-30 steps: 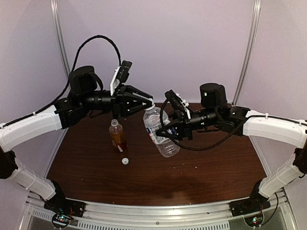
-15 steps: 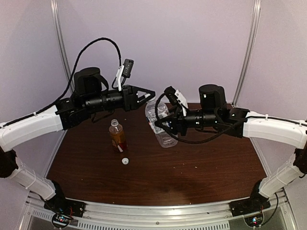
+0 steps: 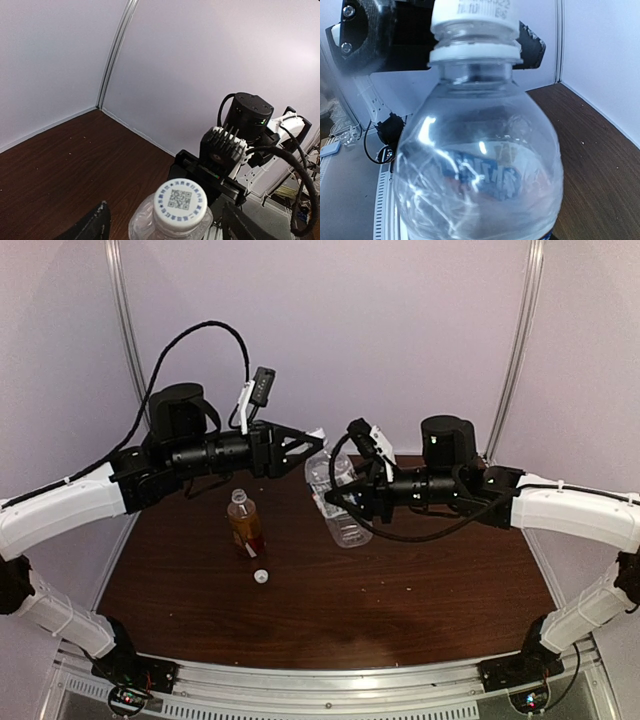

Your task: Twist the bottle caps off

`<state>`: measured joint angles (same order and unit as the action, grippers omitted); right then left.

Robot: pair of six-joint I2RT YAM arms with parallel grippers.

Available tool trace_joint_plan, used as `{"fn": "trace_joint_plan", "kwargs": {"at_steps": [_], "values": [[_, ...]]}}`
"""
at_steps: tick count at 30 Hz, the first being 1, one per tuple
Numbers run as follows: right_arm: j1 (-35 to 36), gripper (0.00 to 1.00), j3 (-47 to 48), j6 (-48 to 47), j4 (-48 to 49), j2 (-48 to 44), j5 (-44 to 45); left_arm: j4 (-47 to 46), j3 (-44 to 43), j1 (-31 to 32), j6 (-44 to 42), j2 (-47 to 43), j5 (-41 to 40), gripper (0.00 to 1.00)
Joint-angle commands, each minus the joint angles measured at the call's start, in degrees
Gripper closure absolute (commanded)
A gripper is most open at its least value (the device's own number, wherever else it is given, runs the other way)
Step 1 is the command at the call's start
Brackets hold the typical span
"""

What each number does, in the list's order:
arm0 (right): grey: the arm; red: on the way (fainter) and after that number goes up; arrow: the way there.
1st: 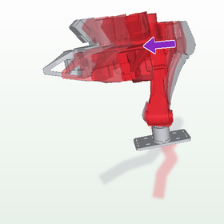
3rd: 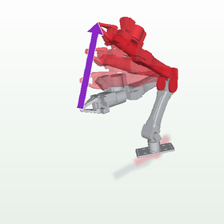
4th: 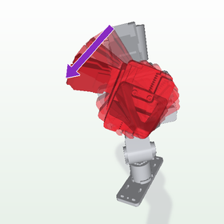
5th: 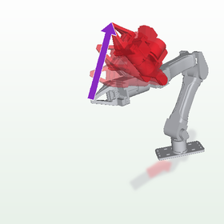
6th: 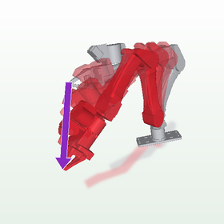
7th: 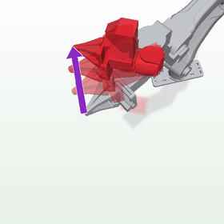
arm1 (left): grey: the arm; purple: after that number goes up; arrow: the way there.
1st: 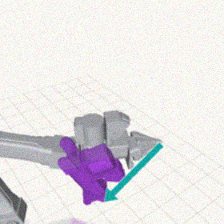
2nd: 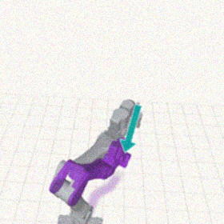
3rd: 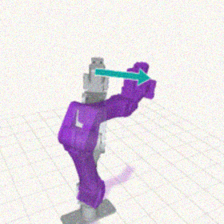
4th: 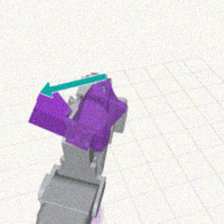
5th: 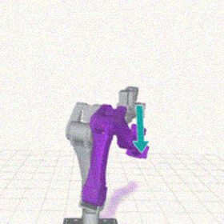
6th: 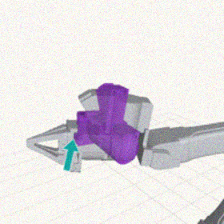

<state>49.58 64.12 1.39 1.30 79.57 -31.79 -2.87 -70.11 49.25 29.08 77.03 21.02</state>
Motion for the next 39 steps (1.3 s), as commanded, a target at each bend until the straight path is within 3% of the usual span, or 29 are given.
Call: {"fn": "trace_joint_plan", "kwargs": {"at_steps": [1, 9, 18, 39], "values": [[0.2, 0.61, -0.8, -2.0, 0.5, -2.3, -6.4, -2.9, 2.0, -2.5, -4.3, -4.4, 7.1, 0.19], [0.2, 0.61, 0.7, -3.1, -0.2, -0.5, -22.5, -3.3, 1.9, -3.6, -13.3, -6.2, 26.2, 0.12], [0.6, 0.6, 3.3, -1.6, 0.4, 3.2, -31.3, -6.5, 0.4, -3.6, -15.7, -4.0, 33.8, 0.12], [0.9, 0.6, 4.6, 0.4, 1.8, 5.0, -32.9, -10.3, 1.5, -3.6, -13.8, -1.0, 40.0, 0.48]]}}
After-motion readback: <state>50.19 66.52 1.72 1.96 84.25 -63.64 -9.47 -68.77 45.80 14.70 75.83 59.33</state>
